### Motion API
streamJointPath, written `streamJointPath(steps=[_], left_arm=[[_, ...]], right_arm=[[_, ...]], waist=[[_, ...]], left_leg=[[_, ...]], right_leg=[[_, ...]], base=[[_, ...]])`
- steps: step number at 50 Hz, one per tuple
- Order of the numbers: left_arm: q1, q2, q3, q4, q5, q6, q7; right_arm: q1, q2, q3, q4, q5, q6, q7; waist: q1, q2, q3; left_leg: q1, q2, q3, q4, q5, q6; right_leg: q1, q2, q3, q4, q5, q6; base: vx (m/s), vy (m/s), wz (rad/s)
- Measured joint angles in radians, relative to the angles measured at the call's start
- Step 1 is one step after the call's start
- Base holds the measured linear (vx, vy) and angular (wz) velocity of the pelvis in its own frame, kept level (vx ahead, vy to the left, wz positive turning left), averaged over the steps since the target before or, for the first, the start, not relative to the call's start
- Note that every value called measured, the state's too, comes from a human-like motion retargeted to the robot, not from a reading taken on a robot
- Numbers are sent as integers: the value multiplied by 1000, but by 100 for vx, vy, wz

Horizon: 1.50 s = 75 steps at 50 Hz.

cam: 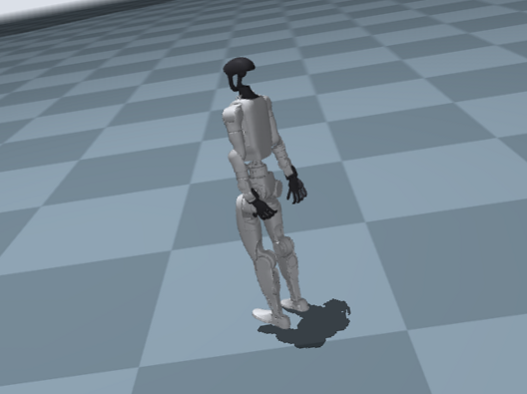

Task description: In place motions

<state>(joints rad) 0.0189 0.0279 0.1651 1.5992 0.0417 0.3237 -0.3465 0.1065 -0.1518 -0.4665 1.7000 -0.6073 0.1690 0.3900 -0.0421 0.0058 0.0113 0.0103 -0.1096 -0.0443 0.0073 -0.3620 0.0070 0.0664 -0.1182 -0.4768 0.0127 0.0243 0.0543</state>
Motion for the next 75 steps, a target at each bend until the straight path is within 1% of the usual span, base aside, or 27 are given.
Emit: streamJointPath(steps=[4, 8, 10, 13, 15, 17, 20, 23, 28, 31, 34, 36, 38, 40, 42, 47, 50, 52, 55, 58, 60, 62, 65, 67, 70, 73, 75], left_arm=[[-71, 169, 69, 38, 114, 54, -33], [-126, 431, 181, -15, 205, 104, -5], [-167, 577, 236, -42, 181, 130, 40], [-256, 766, 298, -104, 0, 158, 141], [-335, 845, 319, -187, -182, 142, 255], [-414, 899, 320, -328, -260, 64, 347], [-485, 1011, 246, -563, -184, -66, 383], [-582, 1092, 196, -814, 30, -110, 522], [-753, 1119, 82, -1188, 309, -285, 799], [-824, 1128, 7, -1372, 441, -401, 833], [-875, 1147, -48, -1522, 584, -476, 814], [-905, 1159, -78, -1590, 677, -496, 819], [-926, 1157, -90, -1615, 751, -491, 843], [-928, 1127, -75, -1589, 775, -460, 866], [-910, 1078, -21, -1520, 718, -391, 864], [-872, 952, 128, -1315, 368, -150, 844], [-847, 910, 204, -1215, 117, -97, 781], [-813, 897, 264, -1184, -10, -131, 729], [-756, 884, 335, -1181, -116, -259, 740], [-714, 886, 347, -1213, -70, -412, 846], [-702, 898, 331, -1252, 16, -469, 898], [-706, 918, 290, -1305, 96, -489, 903], [-732, 965, 173, -1395, 177, -518, 873], [-766, 1006, 56, -1452, 260, -540, 824], [-843, 1075, -99, -1532, 520, -549, 705], [-908, 1127, -165, -1616, 838, -421, 730], [-923, 1143, -162, -1656, 970, -339, 818]], right_arm=[[-58, -81, -141, 0, 275, 21, -48], [-196, -267, -275, -52, 354, -25, -112], [-263, -379, -320, -130, 380, -27, -129], [-388, -540, -360, -289, 463, -19, -195], [-501, -621, -358, -425, 561, -17, -256], [-621, -682, -285, -581, 731, -15, -326], [-787, -734, -110, -842, 915, -50, -461], [-884, -769, 64, -1124, 830, -75, -558], [-960, -886, 300, -1529, 356, -50, -640], [-1013, -993, 401, -1735, -3, -62, -748], [-1065, -1082, 455, -1927, -333, -49, -982], [-1083, -1101, 479, -2023, -442, -64, -1164], [-1078, -1090, 492, -2058, -421, -125, -1254], [-1039, -1052, 467, -2037, -344, -184, -1240], [-965, -987, 374, -1990, -291, -181, -1173], [-793, -753, 103, -1837, -180, 14, -1087], [-781, -623, 24, -1713, 51, 110, -1060], [-787, -565, -4, -1655, 289, 120, -979], [-791, -496, -31, -1616, 629, 68, -847], [-782, -501, -5, -1617, 772, -82, -933], [-772, -542, 40, -1639, 694, -175, -1059], [-770, -604, 85, -1690, 549, -194, -1138], [-778, -713, 157, -1802, 344, -193, -1122], [-799, -792, 228, -1878, 229, -223, -1082], [-854, -910, 345, -1983, 53, -288, -1052], [-922, -992, 454, -2075, -217, -291, -1043], [-957, -1028, 491, -2129, -370, -222, -1058]], waist=[[2, 6, 1], [-14, 13, -12], [-13, 15, -24], [-2, 20, -46], [7, 28, -66], [20, 37, -88], [30, 40, -111], [27, 28, -128], [16, 22, -157], [1, 25, -172], [-3, 27, -175], [-3, 26, -175], [-2, 28, -174], [-4, 31, -172], [-9, 34, -174], [-13, 25, -198], [-10, 20, -210], [-10, 19, -211], [-10, 19, -204], [-11, 22, -196], [-12, 23, -192], [-12, 24, -189], [-11, 25, -196], [-8, 25, -206], [-8, 24, -215], [-10, 20, -207], [-11, 18, -196]], left_leg=[[0, 1, -5, 0, 2, -1], [-4, 9, 4, 0, -1, -2], [-5, 13, 9, 0, -4, -2], [-8, 17, 15, -1, -8, -2], [-15, 21, 20, 0, -11, -2], [-22, 23, 28, 0, -13, -1], [-26, 18, 32, -2, -15, -1], [-27, 7, 23, -3, -14, -1], [-27, 4, 7, -3, -13, -1], [-25, 6, 2, -3, -17, 1], [-20, 7, -2, -2, -22, 3], [-16, 8, -3, 0, -26, 4], [-13, 9, -4, 1, -28, 4], [-12, 11, -6, 3, -29, 4], [-16, 12, -9, 3, -29, 3], [-35, 11, -12, 2, -27, -1], [-42, 11, -9, 3, -27, -2], [-42, 11, -4, 1, -28, -2], [-35, 11, 3, -1, -29, -2], [-28, 10, 7, -3, -29, -1], [-24, 10, 9, -5, -28, 0], [-22, 8, 8, -5, -28, 1], [-22, 5, 7, -6, -28, 2], [-23, 2, 4, -7, -28, 3], [-21, -1, 0, -7, -29, 5], [-13, -2, -3, -6, -30, 7], [-5, -3, -2, -5, -31, 8]], right_leg=[[4, -1, -5, 0, 0, 2], [-5, 6, 4, -2, 3, 1], [-10, 10, 9, 0, 4, 0], [-21, 13, 17, 5, 5, -2], [-34, 14, 23, 9, 6, -3], [-48, 15, 29, 12, 7, -4], [-57, 11, 33, 12, 7, -5], [-54, 3, 21, 9, 3, -5], [-40, 3, 3, 7, -8, -3], [-34, 8, 0, 5, -14, -2], [-26, 14, 0, 4, -18, -2], [-22, 16, 0, 4, -21, -2], [-17, 19, -1, 4, -23, -2], [-14, 21, -2, 4, -25, -2], [-15, 21, -6, 4, -25, -2], [-30, 20, -12, 1, -25, -1], [-40, 18, -8, 2, -24, -2], [-43, 17, -4, 3, -24, -3], [-42, 16, 0, 4, -23, -4], [-39, 16, 4, 5, -23, -4], [-36, 16, 5, 5, -23, -4], [-34, 15, 5, 5, -23, -5], [-36, 12, 4, 6, -23, -4], [-36, 10, 3, 6, -24, -4], [-33, 9, -1, 5, -26, -2], [-23, 9, -2, 6, -28, -2], [-16, 10, 0, 7, -29, -3]], base=[[-6, -2, 16], [-1, -1, -3], [0, 0, 0], [0, 0, 0], [0, 0, 0], [5, 6, -18], [0, 0, 0], [5, -9, 22], [6, -11, 24], [7, -6, 9], [7, -4, 2], [0, 0, 0], [0, 0, 0], [0, 0, 0], [0, 0, 0], [0, 0, 0], [0, 0, 0], [0, 0, 0], [0, 0, 0], [0, 0, 0], [0, 0, 0], [0, 0, 0], [2, 0, 1], [6, -2, 4], [2, -1, 3], [0, 0, 0], [0, 0, 0]])
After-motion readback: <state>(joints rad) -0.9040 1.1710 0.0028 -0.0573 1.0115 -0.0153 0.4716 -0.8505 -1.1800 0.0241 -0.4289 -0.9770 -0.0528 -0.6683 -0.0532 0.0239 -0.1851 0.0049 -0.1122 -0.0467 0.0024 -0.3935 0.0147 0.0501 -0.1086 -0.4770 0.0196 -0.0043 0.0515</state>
